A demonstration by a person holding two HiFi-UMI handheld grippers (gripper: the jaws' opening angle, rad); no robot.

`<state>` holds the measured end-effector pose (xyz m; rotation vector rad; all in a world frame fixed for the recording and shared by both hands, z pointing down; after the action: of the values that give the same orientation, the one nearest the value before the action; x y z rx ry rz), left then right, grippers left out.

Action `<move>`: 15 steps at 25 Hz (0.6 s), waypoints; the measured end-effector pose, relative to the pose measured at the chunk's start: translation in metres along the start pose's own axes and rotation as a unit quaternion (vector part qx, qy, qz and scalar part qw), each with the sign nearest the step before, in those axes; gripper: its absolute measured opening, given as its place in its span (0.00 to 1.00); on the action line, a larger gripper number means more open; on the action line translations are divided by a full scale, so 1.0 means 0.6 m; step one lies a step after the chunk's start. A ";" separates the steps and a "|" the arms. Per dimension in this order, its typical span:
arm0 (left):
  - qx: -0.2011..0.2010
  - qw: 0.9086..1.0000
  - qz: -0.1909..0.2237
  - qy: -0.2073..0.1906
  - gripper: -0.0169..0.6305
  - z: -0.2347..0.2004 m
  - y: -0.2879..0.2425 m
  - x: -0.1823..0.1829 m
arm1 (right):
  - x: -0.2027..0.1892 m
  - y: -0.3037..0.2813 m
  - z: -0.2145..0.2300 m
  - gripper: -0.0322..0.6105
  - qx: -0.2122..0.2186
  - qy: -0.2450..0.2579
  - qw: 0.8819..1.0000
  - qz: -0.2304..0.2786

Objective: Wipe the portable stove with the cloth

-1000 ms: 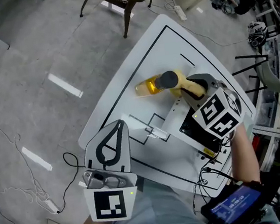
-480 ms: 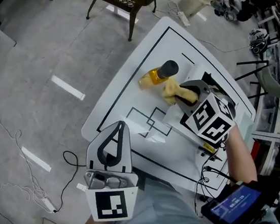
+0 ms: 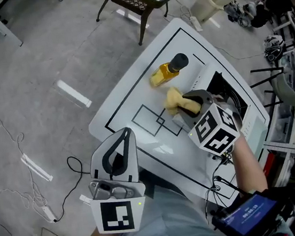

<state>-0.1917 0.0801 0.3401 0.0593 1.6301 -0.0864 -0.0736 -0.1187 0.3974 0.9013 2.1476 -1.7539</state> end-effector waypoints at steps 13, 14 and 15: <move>0.042 0.998 0.035 -0.012 0.05 0.051 0.103 0.052 | 0.029 0.069 -0.121 0.25 0.061 0.013 0.996 0.056; 0.048 0.998 0.041 -0.006 0.05 0.057 0.109 0.059 | 0.030 0.082 -0.126 0.25 0.069 0.011 0.995 0.068; 0.052 0.997 0.049 -0.002 0.05 0.064 0.114 0.067 | 0.031 0.096 -0.129 0.25 0.074 0.008 0.994 0.080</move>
<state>-0.1500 0.1439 0.2963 0.2188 1.6160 -0.0957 -0.0389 -0.0341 0.3609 1.0940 1.9152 -1.8485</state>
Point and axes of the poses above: the fingertips, and each gripper's own axes: y backward along the fingers, z to its right, x out of its top, the point moved 8 cm from there along y, backward along the fingers, and after that the axes turned 14 degrees about z, right-handed, at the moved point
